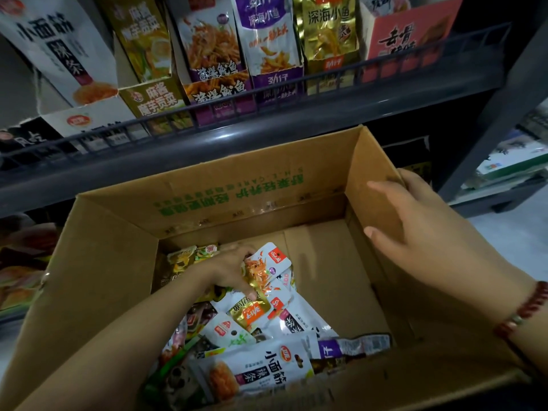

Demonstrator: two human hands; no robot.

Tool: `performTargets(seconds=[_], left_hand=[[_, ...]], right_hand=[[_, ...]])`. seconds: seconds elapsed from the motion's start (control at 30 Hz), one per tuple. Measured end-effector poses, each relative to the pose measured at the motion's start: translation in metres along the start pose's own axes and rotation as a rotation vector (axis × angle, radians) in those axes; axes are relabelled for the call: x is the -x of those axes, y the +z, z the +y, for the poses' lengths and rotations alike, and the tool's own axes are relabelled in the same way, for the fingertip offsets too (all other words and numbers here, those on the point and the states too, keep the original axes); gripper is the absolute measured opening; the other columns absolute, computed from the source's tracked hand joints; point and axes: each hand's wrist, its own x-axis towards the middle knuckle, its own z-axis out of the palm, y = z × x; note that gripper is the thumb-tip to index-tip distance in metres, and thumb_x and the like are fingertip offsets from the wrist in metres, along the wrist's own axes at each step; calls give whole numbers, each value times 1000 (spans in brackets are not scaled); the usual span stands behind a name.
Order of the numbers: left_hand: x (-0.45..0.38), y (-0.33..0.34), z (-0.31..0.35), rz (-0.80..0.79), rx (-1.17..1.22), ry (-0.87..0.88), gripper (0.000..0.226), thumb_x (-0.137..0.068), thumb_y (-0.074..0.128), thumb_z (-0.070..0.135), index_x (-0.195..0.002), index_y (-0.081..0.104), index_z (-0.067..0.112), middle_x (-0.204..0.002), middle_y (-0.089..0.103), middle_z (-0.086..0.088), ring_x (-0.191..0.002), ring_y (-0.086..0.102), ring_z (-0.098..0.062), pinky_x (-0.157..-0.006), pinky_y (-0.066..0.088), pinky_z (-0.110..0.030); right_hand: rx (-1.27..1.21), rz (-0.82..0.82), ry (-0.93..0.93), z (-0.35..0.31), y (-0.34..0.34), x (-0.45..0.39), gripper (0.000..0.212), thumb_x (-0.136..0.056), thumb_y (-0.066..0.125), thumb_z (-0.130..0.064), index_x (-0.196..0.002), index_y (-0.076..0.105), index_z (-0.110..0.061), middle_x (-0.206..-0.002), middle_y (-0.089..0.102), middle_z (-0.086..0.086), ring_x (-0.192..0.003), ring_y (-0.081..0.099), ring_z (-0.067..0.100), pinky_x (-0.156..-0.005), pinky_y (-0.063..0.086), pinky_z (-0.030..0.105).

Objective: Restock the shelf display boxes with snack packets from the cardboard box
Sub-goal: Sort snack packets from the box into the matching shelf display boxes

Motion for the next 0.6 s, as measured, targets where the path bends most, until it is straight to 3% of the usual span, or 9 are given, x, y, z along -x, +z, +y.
performTargets(seconds=[0.17,0.23,0.47,0.6], left_hand=[[-2,5,10,-18,24,-18,94,-71,84,39,-145,32,14,-149,34,-7,-137,35,-26,-106,34,-30],[-4,5,8,-15,47,-8,86,-68,86,41,-137,39,20,-140,38,-4,-133,39,-26,-102,36,-28],[-1,5,9,8,80,17,69,-63,88,42,-112,43,23,-110,51,6,-98,51,-13,-75,41,-27],[0,6,11,-40,95,25,57,-65,88,38,-106,49,26,-108,54,10,-103,53,-15,-86,46,-29]], right_hand=[[-8,-4,3,1,0,1,68,-89,54,-43,-148,23,-31,-154,13,-1,-134,34,21,-97,45,38],[-10,-4,3,1,0,1,68,-89,54,-43,-148,23,-31,-155,13,-1,-133,34,21,-98,46,40],[1,-8,8,2,0,1,67,-90,54,-43,-148,21,-32,-156,9,-1,-135,33,20,-97,46,38],[-4,-17,4,1,1,2,67,-90,53,-43,-147,20,-33,-156,8,-2,-136,30,20,-98,46,38]])
